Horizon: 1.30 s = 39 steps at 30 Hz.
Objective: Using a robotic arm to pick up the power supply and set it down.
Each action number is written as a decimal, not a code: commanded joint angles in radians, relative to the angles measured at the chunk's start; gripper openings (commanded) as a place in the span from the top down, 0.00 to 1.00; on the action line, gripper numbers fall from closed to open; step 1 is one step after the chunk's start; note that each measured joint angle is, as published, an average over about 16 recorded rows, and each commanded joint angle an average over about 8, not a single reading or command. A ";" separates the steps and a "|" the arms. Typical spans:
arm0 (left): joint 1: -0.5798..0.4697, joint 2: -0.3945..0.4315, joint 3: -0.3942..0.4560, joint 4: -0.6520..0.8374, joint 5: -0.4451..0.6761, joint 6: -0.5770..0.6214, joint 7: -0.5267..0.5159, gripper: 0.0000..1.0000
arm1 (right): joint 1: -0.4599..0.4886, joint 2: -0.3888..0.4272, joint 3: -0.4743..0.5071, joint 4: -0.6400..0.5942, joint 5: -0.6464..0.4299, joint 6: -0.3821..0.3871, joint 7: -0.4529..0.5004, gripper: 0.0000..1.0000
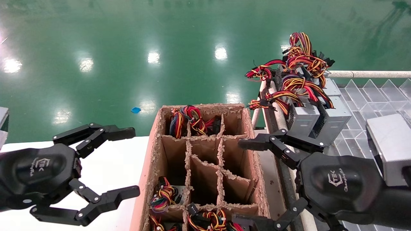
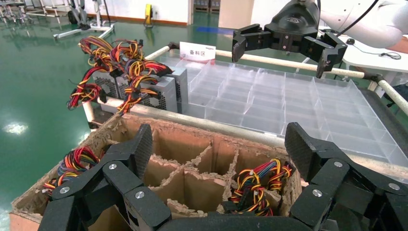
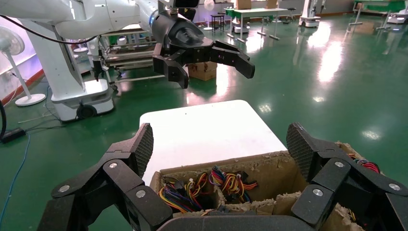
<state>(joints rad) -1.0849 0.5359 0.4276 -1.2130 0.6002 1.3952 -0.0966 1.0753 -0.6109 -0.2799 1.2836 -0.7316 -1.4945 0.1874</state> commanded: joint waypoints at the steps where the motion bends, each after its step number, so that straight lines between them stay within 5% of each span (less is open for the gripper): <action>1: 0.000 0.000 0.000 0.000 0.000 0.000 0.000 0.00 | 0.000 0.000 0.000 0.000 0.000 0.000 0.000 0.00; 39: 0.000 0.000 0.000 0.000 0.000 0.000 0.000 0.00 | 0.000 0.000 0.000 0.000 0.000 0.000 0.000 0.00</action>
<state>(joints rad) -1.0849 0.5359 0.4276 -1.2129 0.6002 1.3952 -0.0966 1.0753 -0.6109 -0.2799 1.2836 -0.7315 -1.4944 0.1874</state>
